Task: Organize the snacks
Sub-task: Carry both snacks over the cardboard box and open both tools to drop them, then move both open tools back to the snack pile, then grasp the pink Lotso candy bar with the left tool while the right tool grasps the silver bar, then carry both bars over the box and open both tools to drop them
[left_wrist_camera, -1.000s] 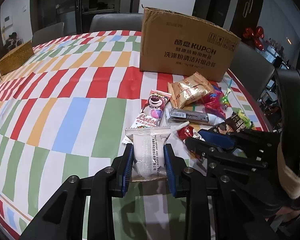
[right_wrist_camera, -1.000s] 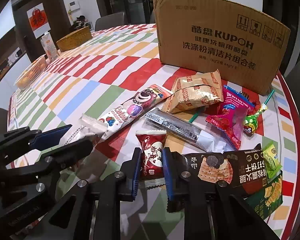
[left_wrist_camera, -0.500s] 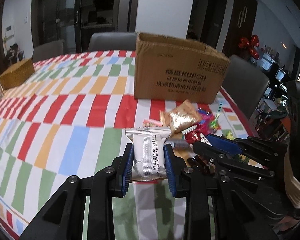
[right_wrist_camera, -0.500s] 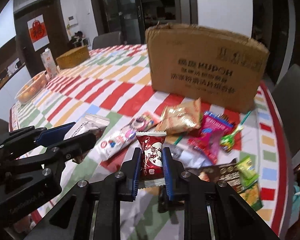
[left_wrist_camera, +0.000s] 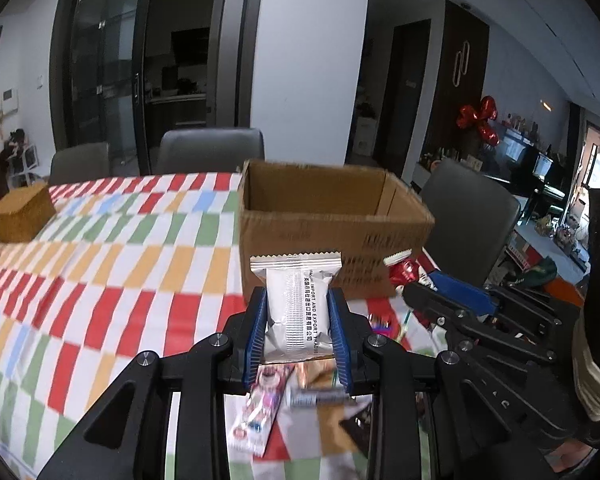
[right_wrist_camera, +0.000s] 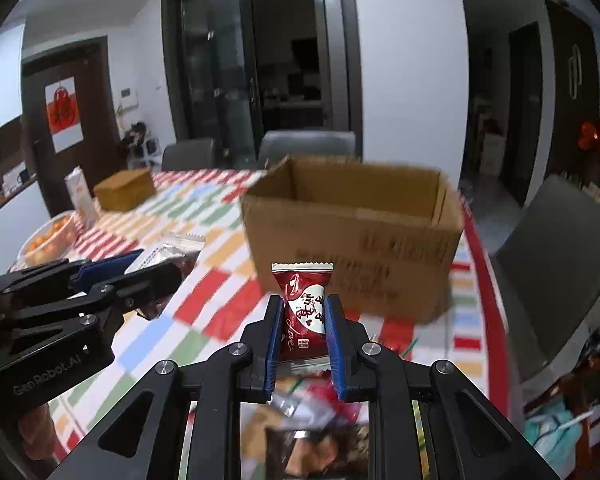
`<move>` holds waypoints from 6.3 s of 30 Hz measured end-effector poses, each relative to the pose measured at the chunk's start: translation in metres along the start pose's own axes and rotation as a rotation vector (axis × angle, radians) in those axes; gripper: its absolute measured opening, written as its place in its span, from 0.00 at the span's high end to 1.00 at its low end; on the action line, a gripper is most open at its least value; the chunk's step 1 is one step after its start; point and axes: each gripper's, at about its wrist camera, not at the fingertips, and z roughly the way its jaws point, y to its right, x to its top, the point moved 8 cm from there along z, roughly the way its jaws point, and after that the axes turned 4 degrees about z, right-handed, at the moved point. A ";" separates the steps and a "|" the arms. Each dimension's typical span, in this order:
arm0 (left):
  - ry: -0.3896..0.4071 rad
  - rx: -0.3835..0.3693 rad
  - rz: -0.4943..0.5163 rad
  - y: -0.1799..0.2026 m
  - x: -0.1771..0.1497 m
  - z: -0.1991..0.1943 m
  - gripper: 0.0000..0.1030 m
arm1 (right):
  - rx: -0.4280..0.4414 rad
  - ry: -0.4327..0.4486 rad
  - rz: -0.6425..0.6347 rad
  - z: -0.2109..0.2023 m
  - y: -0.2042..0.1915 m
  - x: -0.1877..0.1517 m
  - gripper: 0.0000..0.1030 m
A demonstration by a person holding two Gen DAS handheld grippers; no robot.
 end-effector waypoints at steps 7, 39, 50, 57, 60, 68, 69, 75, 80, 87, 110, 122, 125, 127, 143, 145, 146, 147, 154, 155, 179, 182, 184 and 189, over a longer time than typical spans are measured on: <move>0.033 -0.020 0.033 0.001 0.051 0.011 0.70 | -0.015 0.074 0.003 -0.001 0.016 0.054 0.78; -0.046 0.073 0.111 -0.018 0.128 0.097 0.49 | -0.156 0.027 0.015 0.067 0.066 0.121 0.59; 0.025 0.108 0.125 -0.021 0.101 0.027 0.38 | -0.079 0.043 -0.004 0.021 0.038 0.101 0.52; 0.057 0.129 0.112 -0.029 0.079 -0.012 0.36 | -0.019 0.050 -0.042 -0.005 0.010 0.082 0.51; 0.047 0.135 0.112 -0.032 0.065 -0.023 0.35 | 0.006 0.041 -0.053 -0.011 0.001 0.073 0.51; 0.010 0.160 0.136 -0.030 0.026 -0.044 0.35 | 0.067 -0.031 -0.103 -0.017 -0.025 0.038 0.51; 0.005 0.163 0.139 -0.031 0.021 -0.045 0.34 | 0.074 -0.045 -0.109 -0.017 -0.028 0.033 0.51; -0.028 0.175 0.106 -0.033 -0.008 -0.053 0.33 | 0.099 -0.125 -0.145 -0.014 -0.035 0.002 0.51; -0.099 0.157 0.107 -0.030 -0.039 -0.046 0.33 | 0.106 -0.177 -0.182 -0.011 -0.037 -0.018 0.51; -0.199 0.128 0.109 -0.031 -0.073 -0.023 0.33 | 0.123 -0.277 -0.224 0.006 -0.041 -0.051 0.51; -0.370 0.056 0.084 -0.041 -0.126 0.042 0.34 | 0.095 -0.497 -0.326 0.078 -0.034 -0.111 0.51; -0.436 0.013 0.078 -0.043 -0.138 0.075 0.34 | 0.102 -0.529 -0.352 0.098 -0.036 -0.119 0.51; -0.443 0.003 0.082 -0.042 -0.138 0.082 0.34 | 0.101 -0.533 -0.348 0.104 -0.035 -0.119 0.51; -0.447 0.000 0.084 -0.041 -0.137 0.086 0.34 | 0.105 -0.539 -0.338 0.107 -0.035 -0.119 0.51; -0.476 -0.027 0.071 -0.035 -0.130 0.123 0.49 | 0.122 -0.535 -0.239 0.120 -0.022 -0.113 0.67; -0.473 -0.022 0.075 -0.035 -0.128 0.127 0.49 | 0.125 -0.537 -0.235 0.120 -0.022 -0.113 0.68; -0.471 -0.022 0.078 -0.034 -0.127 0.129 0.50 | 0.126 -0.537 -0.239 0.121 -0.023 -0.114 0.68; -0.470 -0.023 0.080 -0.033 -0.126 0.130 0.52 | 0.126 -0.535 -0.242 0.120 -0.023 -0.114 0.68; -0.472 -0.033 0.094 -0.027 -0.124 0.132 0.76 | 0.149 -0.533 -0.243 0.121 -0.030 -0.114 0.78; -0.474 -0.031 0.089 -0.028 -0.125 0.130 0.76 | 0.153 -0.533 -0.241 0.120 -0.032 -0.115 0.79; -0.232 0.037 0.010 -0.033 -0.065 0.032 0.77 | 0.165 -0.328 -0.132 0.060 -0.035 -0.062 0.81; -0.198 0.037 0.013 -0.029 -0.054 0.022 0.77 | 0.157 -0.284 -0.120 0.047 -0.032 -0.050 0.81; -0.173 0.033 0.014 -0.026 -0.045 0.016 0.77 | 0.152 -0.256 -0.114 0.040 -0.030 -0.042 0.81; -0.119 0.035 0.024 -0.019 -0.024 0.003 0.77 | 0.131 -0.174 -0.100 0.018 -0.022 -0.016 0.81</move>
